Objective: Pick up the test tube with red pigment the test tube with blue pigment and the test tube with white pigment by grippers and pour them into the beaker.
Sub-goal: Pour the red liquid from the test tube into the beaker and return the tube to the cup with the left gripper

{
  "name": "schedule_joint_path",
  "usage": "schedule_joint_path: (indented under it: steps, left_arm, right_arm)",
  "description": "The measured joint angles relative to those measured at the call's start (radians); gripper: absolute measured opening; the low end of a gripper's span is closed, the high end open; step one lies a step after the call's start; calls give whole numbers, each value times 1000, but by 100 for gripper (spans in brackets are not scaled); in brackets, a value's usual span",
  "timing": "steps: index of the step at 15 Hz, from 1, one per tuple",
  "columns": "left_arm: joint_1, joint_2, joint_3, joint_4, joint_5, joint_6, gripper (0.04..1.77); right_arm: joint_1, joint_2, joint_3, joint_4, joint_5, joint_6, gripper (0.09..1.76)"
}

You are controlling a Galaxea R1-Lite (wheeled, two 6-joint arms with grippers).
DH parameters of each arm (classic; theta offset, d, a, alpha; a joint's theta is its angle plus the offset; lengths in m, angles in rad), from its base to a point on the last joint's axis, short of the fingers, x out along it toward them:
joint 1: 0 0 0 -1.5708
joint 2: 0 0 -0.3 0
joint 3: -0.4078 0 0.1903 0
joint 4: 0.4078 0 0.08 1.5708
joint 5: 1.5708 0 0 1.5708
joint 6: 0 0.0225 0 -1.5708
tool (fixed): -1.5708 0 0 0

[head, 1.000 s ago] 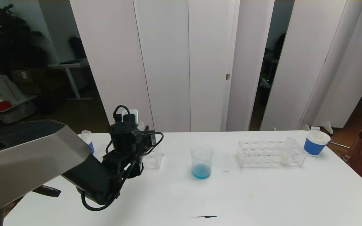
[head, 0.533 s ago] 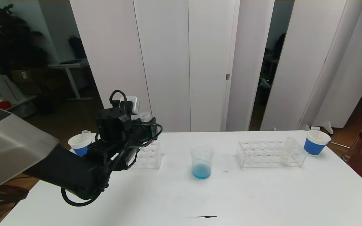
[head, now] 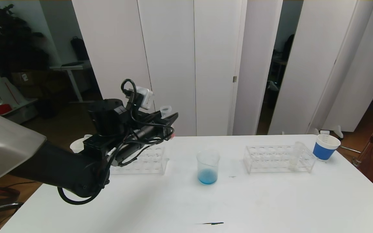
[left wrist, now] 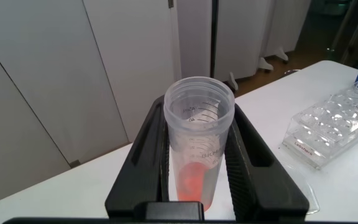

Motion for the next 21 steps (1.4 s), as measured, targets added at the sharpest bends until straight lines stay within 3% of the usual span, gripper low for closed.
schedule_joint_path:
  steps: [4,11,17,21]
  left_arm:
    - [-11,37,-51,1,-147,87,61]
    - [-14,90,-125,18,-350,178,60]
    - [-54,143,-236,91,-418,358,60]
    - [-59,203,-304,94,-433,543,60]
  right_arm:
    - [0,0,0,0,0,0,175]
    - [0,0,0,0,0,0,175]
    - [0,0,0,0,0,0,175]
    - [0,0,0,0,0,0,175]
